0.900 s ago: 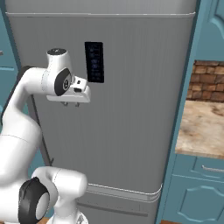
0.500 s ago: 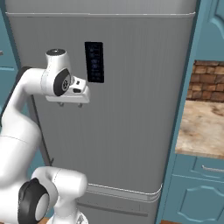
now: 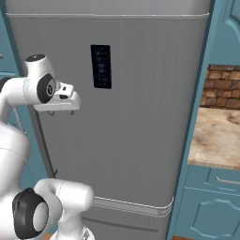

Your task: Take the lemon wedge from the fridge and place it on the plate with fish on the dining counter.

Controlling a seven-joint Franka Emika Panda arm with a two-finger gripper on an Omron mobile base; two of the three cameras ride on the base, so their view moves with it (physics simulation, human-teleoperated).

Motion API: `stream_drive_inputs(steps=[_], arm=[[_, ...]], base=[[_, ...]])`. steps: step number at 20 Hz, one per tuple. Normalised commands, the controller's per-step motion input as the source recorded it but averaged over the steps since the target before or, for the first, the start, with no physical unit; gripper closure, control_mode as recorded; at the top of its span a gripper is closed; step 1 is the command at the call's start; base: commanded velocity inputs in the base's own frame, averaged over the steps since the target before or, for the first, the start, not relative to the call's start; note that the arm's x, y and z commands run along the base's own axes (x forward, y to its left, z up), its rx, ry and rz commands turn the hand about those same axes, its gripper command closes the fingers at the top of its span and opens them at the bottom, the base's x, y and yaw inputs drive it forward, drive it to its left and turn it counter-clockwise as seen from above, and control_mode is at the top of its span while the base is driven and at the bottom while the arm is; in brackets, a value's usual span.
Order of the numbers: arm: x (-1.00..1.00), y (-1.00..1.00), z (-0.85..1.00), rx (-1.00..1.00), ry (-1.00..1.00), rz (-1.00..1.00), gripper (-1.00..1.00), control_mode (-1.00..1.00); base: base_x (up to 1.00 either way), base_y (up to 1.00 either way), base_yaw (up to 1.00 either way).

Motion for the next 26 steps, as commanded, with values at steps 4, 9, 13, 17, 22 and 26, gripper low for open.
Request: stream_drive_inputs(steps=[4,9,13,17,22,26], arm=[[-0.06,0.02,0.0,0.0,0.0,-0.01,-1.0,-1.0],[-0.49,-0.25,-0.06,0.1,-0.08,0.0,-1.0,-1.0],[-0.39,-0.37,0.0,0.08,-0.07,0.0,-1.0,-1.0],[0.0,0.0,0.0,0.0,0.0,0.0,-1.0,-1.0],[0.0,0.0,0.0,0.0,0.0,0.0,-1.0,-1.0],[-0.08,0.07,-0.05,0.0,0.0,0.0,-1.0,-1.0]], base=[[0.0,0.0,0.0],[0.0,0.0,0.0],[0.0,0.0,0.0],[0.0,0.0,0.0],[0.0,0.0,0.0],[0.0,0.0,0.0]])
